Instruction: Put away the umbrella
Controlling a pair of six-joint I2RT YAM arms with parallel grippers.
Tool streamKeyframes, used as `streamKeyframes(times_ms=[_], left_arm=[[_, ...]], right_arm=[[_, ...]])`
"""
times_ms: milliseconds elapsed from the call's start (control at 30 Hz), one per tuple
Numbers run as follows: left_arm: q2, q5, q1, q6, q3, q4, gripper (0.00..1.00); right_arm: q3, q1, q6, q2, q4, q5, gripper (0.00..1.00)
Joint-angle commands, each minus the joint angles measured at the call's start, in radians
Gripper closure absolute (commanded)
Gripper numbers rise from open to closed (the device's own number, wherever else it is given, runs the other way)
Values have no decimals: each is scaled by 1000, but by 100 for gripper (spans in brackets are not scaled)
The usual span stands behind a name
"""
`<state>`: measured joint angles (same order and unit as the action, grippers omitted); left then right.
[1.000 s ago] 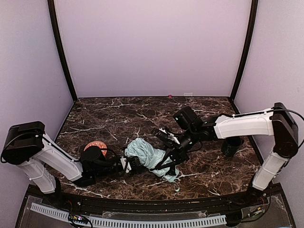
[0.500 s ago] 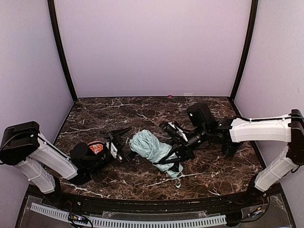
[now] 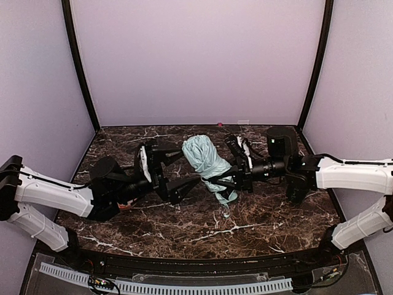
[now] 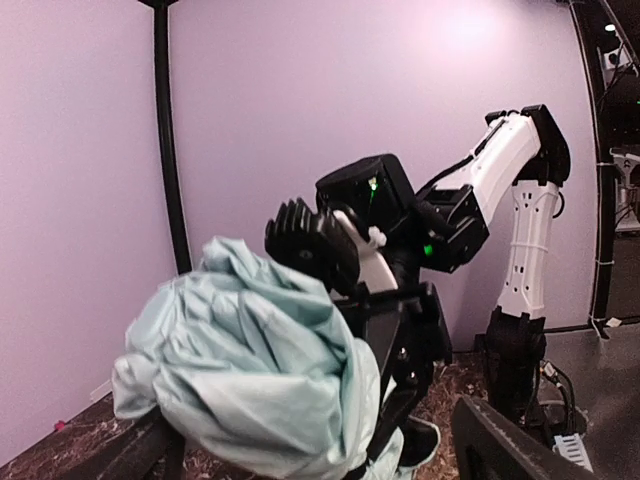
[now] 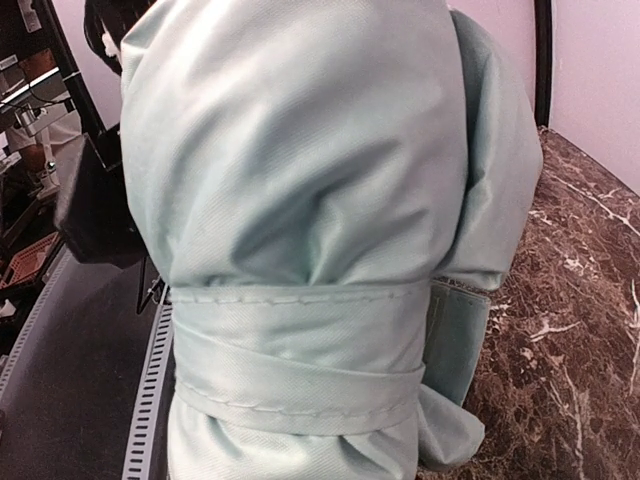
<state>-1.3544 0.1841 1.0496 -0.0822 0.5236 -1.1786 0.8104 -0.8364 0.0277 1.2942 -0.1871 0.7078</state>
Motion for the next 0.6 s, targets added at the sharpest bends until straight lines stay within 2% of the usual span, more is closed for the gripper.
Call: streamKeyframes(times_ms=[0, 100, 267, 300, 367, 400, 533, 567], left_arm=[[-19, 116, -35, 216, 102, 144, 1], [-74, 145, -36, 216, 168, 146, 1], [-146, 94, -36, 245, 228, 110, 3], [-150, 94, -36, 246, 226, 76, 6], [-162, 108, -37, 248, 224, 14, 21], [-171, 125, -37, 255, 228, 1, 25], [-216, 182, -37, 268, 254, 6, 26], [-225, 200, -37, 267, 256, 7, 31]], right_arm=[[3, -10, -4, -3, -135, -23, 100], [8, -24, -13, 12, -143, -27, 100], [38, -61, -71, 35, -87, -38, 100], [40, -63, -79, 38, -78, -41, 100], [36, -66, -88, 37, -74, -42, 100], [33, -67, -90, 38, -75, -42, 100], [30, -67, -101, 40, -86, -39, 100], [29, -68, -105, 41, -92, -38, 100]])
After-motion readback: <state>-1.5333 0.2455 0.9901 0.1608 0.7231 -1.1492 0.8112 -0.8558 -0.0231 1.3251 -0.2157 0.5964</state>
